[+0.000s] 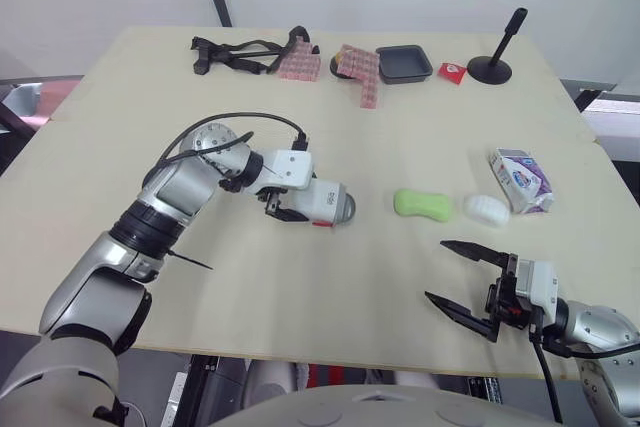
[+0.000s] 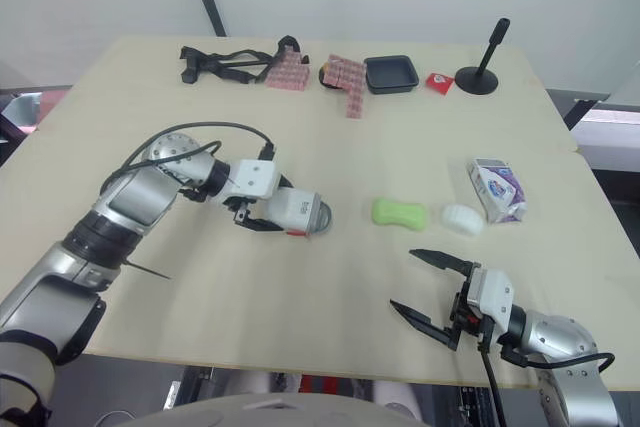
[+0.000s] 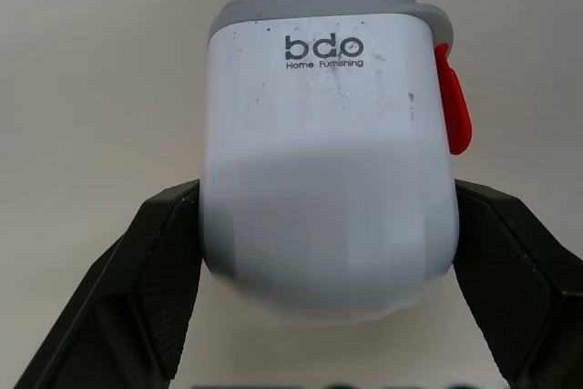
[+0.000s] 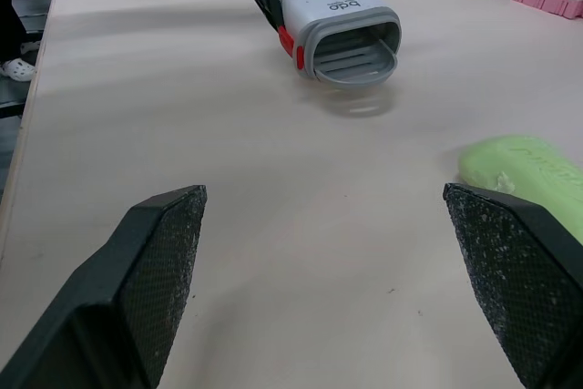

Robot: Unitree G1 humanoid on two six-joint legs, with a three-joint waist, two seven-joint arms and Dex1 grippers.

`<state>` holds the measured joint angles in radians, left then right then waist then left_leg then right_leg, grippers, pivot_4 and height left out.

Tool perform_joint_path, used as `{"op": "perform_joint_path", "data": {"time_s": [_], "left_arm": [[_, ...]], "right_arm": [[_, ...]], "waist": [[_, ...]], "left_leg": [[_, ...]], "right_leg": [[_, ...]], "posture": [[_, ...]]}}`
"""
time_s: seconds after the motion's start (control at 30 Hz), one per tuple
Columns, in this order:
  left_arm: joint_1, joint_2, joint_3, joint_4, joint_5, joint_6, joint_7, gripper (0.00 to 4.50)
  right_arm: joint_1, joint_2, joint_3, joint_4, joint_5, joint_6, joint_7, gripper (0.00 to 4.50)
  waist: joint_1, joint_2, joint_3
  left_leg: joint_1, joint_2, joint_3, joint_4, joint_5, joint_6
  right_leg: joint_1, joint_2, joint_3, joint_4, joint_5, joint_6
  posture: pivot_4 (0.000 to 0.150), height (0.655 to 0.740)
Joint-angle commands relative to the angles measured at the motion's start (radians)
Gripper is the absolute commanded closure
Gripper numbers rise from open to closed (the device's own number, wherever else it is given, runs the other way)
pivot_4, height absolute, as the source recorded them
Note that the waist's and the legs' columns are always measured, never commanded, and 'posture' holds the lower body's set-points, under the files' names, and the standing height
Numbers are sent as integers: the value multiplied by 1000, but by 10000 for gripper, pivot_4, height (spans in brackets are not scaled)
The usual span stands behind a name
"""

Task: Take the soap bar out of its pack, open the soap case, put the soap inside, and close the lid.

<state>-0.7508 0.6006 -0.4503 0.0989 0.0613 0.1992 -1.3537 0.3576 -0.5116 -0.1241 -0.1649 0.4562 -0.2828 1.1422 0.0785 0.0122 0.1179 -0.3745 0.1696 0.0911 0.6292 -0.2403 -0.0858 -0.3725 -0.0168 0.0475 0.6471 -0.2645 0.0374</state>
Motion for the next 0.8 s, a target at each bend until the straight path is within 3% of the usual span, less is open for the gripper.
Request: {"op": "perform_joint_path", "data": {"time_s": [0.03,0.43,0.8], "left_arm": [[-28,16,4,-39,14,32,-6,8354],[-61,6,4,-114,-1,153,-46,8354],[-58,21,-17,-120,10,147,-55,8354]], "right_arm": [[-2,-7,-2,-2,17,-20,11,236],[-2,-8,0,6,12,-32,21,236],[15,-10,4,-31,11,-23,7,236]], "waist": [[0,0,0],[0,0,0],[1,0,0]], "left_leg": [[0,0,0,0,0,0],[0,0,0,-1,0,0],[0,0,0,-2,0,0]], "right_leg": [[0,0,0,0,0,0],[0,0,0,-1,0,0],[2,0,-1,-5,0,0]], "posture": [[1500,7400],[1500,7400],[1500,7400]]}}
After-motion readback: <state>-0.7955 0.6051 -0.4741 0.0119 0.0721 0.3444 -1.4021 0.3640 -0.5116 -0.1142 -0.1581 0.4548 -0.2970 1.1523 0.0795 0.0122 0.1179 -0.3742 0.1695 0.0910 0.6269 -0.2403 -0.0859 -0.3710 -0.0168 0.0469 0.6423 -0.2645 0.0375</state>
